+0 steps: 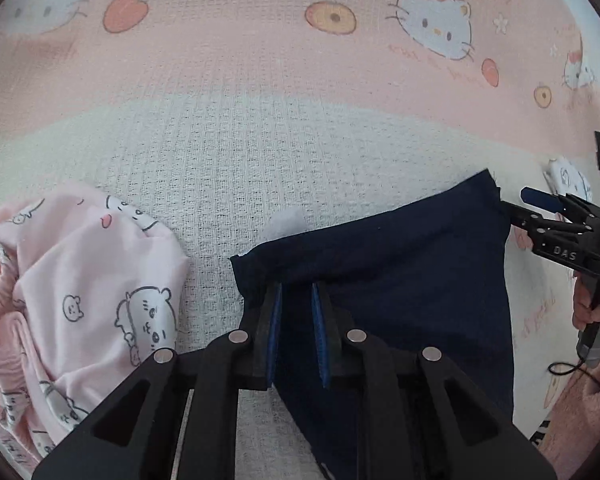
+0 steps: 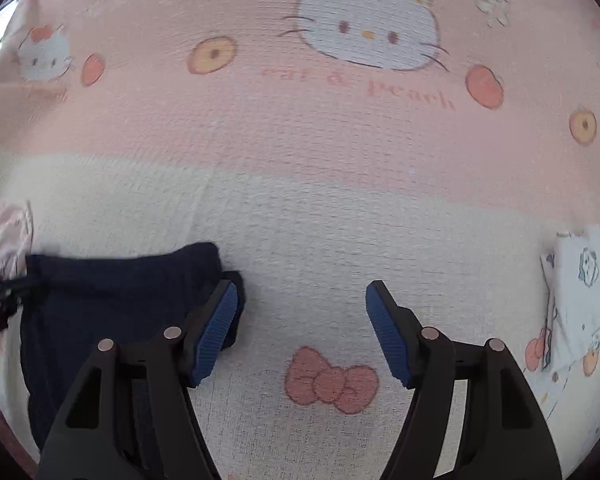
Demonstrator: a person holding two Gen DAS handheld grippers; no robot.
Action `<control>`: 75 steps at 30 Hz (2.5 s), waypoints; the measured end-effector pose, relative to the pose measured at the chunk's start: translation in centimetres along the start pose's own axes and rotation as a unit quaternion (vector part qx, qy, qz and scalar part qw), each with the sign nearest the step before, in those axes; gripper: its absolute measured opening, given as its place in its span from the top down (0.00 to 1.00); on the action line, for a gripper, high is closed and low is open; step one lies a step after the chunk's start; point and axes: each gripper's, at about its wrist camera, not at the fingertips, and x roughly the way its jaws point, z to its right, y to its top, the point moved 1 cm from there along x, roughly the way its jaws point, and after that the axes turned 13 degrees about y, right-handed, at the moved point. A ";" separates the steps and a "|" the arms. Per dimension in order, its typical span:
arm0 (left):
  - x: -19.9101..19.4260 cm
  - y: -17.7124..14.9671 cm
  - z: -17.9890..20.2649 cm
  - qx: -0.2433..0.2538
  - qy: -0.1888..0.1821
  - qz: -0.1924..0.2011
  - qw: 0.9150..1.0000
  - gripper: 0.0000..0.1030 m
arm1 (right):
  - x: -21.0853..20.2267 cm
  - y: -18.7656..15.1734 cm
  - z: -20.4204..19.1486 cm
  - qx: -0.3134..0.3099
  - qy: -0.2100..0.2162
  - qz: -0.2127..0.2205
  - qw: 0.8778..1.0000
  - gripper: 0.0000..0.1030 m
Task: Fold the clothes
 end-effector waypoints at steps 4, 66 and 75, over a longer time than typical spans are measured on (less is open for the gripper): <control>-2.9 -0.9 -0.9 -0.028 0.000 -0.006 1.000 0.82 | -0.8 -0.8 1.9 0.056 -0.024 0.001 0.998 0.35; -8.5 -20.9 1.9 -0.185 -0.122 -0.125 0.967 0.59 | -4.1 -19.9 -10.8 0.094 0.204 -0.063 0.972 0.49; -10.9 -21.5 2.8 -0.147 -0.102 -0.109 0.978 0.76 | -4.5 -20.5 -11.0 0.127 0.261 -0.074 0.954 0.84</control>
